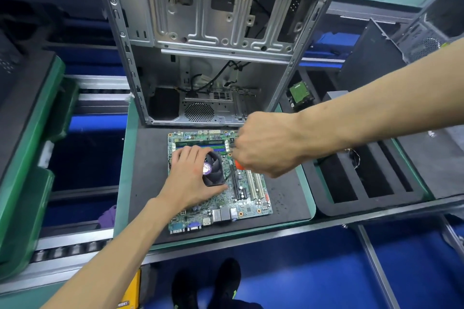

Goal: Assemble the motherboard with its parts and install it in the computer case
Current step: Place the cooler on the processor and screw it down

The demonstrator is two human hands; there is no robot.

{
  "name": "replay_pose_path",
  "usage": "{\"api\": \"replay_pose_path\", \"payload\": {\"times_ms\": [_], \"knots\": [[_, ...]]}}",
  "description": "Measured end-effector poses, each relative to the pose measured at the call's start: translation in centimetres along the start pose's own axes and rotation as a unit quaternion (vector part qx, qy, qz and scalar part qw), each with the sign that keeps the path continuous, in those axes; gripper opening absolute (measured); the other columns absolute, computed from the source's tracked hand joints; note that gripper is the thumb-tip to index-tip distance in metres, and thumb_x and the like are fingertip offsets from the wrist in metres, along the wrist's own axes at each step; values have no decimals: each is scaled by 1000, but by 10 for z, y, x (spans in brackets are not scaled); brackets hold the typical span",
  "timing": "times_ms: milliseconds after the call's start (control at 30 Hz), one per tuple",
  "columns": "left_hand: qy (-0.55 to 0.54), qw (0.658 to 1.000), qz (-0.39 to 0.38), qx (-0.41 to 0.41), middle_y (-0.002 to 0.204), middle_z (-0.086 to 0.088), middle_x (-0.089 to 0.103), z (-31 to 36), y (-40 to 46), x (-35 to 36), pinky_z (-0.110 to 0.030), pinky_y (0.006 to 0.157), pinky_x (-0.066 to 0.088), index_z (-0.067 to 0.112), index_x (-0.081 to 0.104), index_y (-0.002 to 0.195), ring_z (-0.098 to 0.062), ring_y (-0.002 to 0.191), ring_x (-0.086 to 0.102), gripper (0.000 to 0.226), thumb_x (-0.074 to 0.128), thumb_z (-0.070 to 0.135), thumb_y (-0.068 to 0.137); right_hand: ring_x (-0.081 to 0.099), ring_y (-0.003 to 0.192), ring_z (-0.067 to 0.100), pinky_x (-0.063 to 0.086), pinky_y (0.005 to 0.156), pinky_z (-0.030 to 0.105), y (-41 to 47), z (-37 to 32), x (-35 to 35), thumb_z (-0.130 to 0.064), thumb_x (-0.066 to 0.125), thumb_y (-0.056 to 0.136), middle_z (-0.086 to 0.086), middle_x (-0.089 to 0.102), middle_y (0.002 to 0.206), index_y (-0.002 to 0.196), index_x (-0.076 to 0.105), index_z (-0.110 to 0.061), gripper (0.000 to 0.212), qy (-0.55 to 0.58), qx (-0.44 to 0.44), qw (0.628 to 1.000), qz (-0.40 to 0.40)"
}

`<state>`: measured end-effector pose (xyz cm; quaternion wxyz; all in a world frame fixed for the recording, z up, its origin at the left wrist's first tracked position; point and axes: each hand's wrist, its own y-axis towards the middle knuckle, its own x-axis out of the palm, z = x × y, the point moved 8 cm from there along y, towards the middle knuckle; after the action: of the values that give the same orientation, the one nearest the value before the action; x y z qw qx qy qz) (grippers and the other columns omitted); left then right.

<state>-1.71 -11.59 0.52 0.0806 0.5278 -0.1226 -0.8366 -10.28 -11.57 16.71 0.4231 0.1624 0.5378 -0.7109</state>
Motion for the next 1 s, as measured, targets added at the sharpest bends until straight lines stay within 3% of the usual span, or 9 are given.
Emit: {"api": "replay_pose_path", "payload": {"times_ms": [100,233,267,333,467,567,700,800,1000], "knots": [[-2,1000,7,3,106,9,51,0,0,0,-34,96,28,24,50,118,-15,99,44,80,59,84,64,56,54,26,44,48,23,7,27,18,-20,52,94,4,53,55,71,58,-7,27,274,201,939,-59],[-3,1000,7,0,105,9,52,0,1,-1,-35,97,30,24,51,118,-17,99,46,82,58,85,64,34,26,6,18,27,13,-4,29,78,-17,37,104,3,49,44,81,51,-4,29,724,396,516,-230],[-3,1000,4,1,106,8,53,0,1,-1,-36,97,30,23,52,119,-18,100,47,83,57,85,64,31,26,4,16,26,11,-9,28,82,-20,38,104,3,48,47,84,50,-4,28,751,403,464,-241],[-11,1000,-5,7,112,5,55,-1,0,-3,-36,101,29,20,54,123,-21,106,49,88,57,85,64,30,29,4,17,27,11,-11,32,83,-22,46,104,3,48,53,86,53,-6,25,744,384,485,-252],[-64,997,28,17,131,0,48,-4,-11,-20,-36,110,25,16,50,134,-21,126,43,89,65,77,71,38,40,13,25,34,14,-5,55,49,-20,67,93,5,65,66,78,64,-7,20,585,307,719,-216],[-109,987,106,-53,117,6,46,-20,-38,-37,-25,95,27,21,49,119,-15,111,46,61,70,58,75,58,52,9,39,39,14,-1,83,-3,-34,75,83,-11,72,60,86,74,-14,20,403,272,873,-45],[-272,934,84,-216,102,12,53,-41,-77,-26,-10,81,37,34,47,113,-8,93,54,41,72,46,82,60,53,-6,47,46,14,-5,85,-40,-35,79,77,-15,67,59,85,74,-29,11,437,240,856,136],[-319,914,70,-240,102,9,62,-36,-85,-20,-6,81,40,26,57,121,-6,96,58,37,74,27,88,67,59,7,57,60,28,3,68,-30,-32,79,77,-14,69,64,89,76,-30,13,466,241,837,159],[-327,907,75,-256,106,10,64,-32,-89,-24,-4,85,38,20,64,117,-2,100,59,32,76,18,87,61,61,-2,44,56,13,12,43,5,-32,78,80,-18,67,70,93,76,-32,13,496,258,817,142]]}}
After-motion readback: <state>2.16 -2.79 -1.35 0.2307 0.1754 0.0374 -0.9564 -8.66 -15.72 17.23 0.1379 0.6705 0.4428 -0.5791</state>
